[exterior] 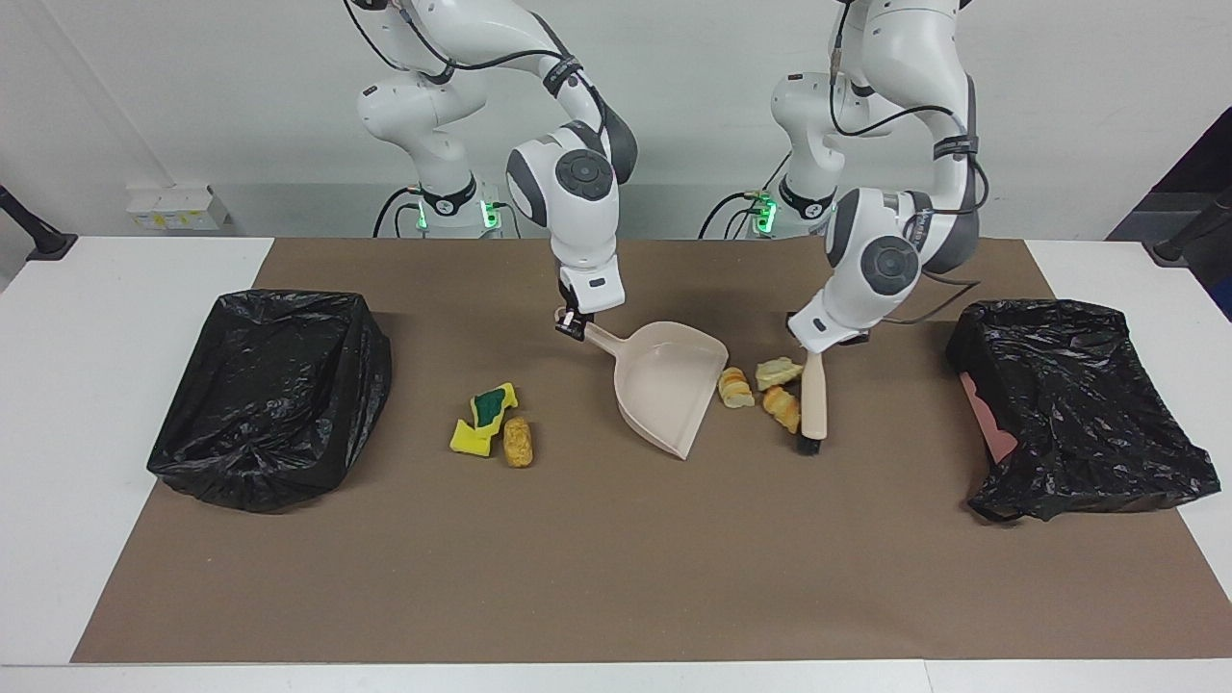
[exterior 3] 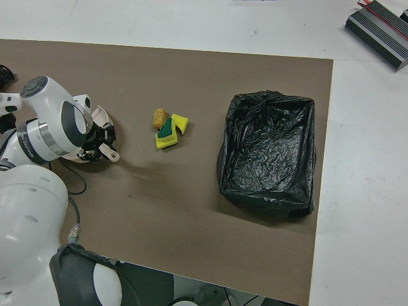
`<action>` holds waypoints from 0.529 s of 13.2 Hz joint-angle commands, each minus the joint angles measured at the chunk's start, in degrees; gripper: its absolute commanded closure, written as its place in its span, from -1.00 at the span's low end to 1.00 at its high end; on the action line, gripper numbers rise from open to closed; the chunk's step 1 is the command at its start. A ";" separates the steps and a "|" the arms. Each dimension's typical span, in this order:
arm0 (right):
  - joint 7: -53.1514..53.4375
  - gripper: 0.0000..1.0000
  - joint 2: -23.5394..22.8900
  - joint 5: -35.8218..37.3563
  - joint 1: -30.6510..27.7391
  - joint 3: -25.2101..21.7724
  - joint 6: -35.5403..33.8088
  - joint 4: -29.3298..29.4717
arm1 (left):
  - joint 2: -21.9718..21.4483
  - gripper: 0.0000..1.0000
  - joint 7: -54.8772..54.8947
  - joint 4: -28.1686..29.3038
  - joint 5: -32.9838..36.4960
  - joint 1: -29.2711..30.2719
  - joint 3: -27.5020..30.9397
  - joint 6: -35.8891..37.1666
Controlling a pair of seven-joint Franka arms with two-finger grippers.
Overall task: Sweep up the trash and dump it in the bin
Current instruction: 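Sweep the bread pieces toward the dustpan with the left gripper's brush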
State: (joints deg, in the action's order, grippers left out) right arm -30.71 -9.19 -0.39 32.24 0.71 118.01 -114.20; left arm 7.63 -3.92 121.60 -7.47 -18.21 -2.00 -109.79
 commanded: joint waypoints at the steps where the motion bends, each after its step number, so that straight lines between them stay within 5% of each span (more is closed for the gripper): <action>1: 1.09 1.00 -0.30 -1.10 0.10 0.17 1.08 -0.14 | -1.39 1.00 -4.32 1.54 -7.01 -4.80 0.95 -4.45; 4: 1.09 1.00 -0.21 -1.10 0.10 0.17 0.99 -0.14 | -0.77 1.00 -7.93 0.48 -17.11 -6.66 0.16 -7.27; 7: 1.10 1.00 -0.21 -1.10 0.10 0.17 0.82 -0.14 | -0.68 1.00 -13.80 -1.97 -19.16 -6.40 -1.16 -6.85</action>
State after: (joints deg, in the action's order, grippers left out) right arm -30.70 -9.21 -0.39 32.25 0.70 118.02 -114.21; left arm 7.47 -14.11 120.68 -25.19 -23.82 -3.52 -116.37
